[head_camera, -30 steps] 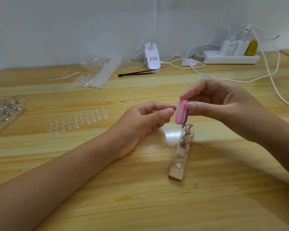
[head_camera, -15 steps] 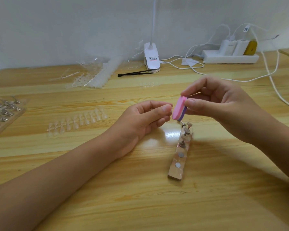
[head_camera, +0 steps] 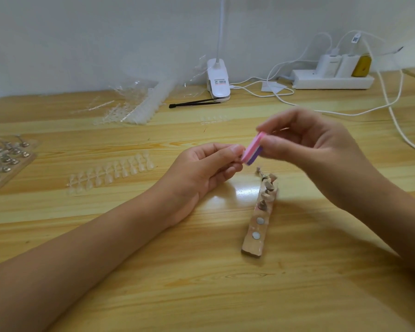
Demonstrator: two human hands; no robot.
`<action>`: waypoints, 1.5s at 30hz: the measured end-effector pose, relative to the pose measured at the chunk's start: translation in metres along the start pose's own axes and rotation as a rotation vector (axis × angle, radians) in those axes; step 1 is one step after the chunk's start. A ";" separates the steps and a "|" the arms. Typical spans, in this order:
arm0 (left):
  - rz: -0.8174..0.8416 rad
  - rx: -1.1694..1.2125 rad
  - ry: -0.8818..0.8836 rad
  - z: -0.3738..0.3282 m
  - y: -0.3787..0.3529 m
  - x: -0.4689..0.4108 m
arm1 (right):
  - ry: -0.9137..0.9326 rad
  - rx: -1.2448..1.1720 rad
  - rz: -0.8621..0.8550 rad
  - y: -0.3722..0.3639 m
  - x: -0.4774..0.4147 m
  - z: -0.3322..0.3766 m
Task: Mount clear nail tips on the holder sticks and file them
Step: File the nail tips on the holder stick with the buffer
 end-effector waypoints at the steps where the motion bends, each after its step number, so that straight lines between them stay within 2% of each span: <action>1: -0.006 0.003 0.000 0.000 0.000 0.000 | 0.006 -0.028 -0.036 0.004 0.000 0.002; 5: 0.021 -0.007 -0.001 0.001 0.000 0.000 | -0.043 0.113 0.067 -0.003 0.001 -0.002; 7: 0.017 -0.014 -0.002 0.000 -0.001 0.000 | -0.021 0.097 0.017 -0.002 -0.001 -0.003; 10: -0.018 -0.001 -0.001 0.000 0.000 0.000 | 0.011 -0.064 -0.108 0.011 -0.003 0.000; 14: -0.015 0.005 -0.009 0.001 0.000 0.000 | -0.049 0.075 0.047 -0.001 -0.001 -0.007; 20: -0.056 0.034 -0.007 0.001 0.002 -0.001 | -0.016 -0.084 -0.110 0.008 -0.005 -0.004; 24: -0.046 0.040 -0.018 0.001 0.002 -0.001 | -0.083 0.059 0.107 -0.007 0.001 -0.005; 26: -0.026 0.022 -0.022 0.002 0.001 -0.001 | -0.059 0.027 0.057 -0.009 0.001 -0.005; 29: -0.047 0.046 -0.009 0.001 0.003 -0.001 | 0.024 -0.032 -0.114 -0.001 0.002 0.001; 31: -0.053 0.053 -0.008 0.001 0.003 -0.001 | 0.040 0.002 -0.134 0.001 0.002 0.003; 38: -0.080 0.056 -0.003 0.001 0.003 -0.001 | -0.011 0.022 -0.012 0.006 -0.002 0.002; 42: -0.074 0.056 -0.006 0.001 0.004 -0.001 | -0.044 0.133 0.137 -0.001 0.001 -0.003; 45: -0.051 0.023 -0.004 0.001 0.003 -0.001 | -0.033 0.124 0.108 -0.003 0.000 -0.006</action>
Point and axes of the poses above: each hand's wrist, its own x-axis away from the middle knuckle, its own y-axis out of the back of the hand, z = x × y, the point moved 4 cm from there along -x, towards the middle knuckle, and after that the axes turned 14 degrees about -y, right-handed, at the moved point
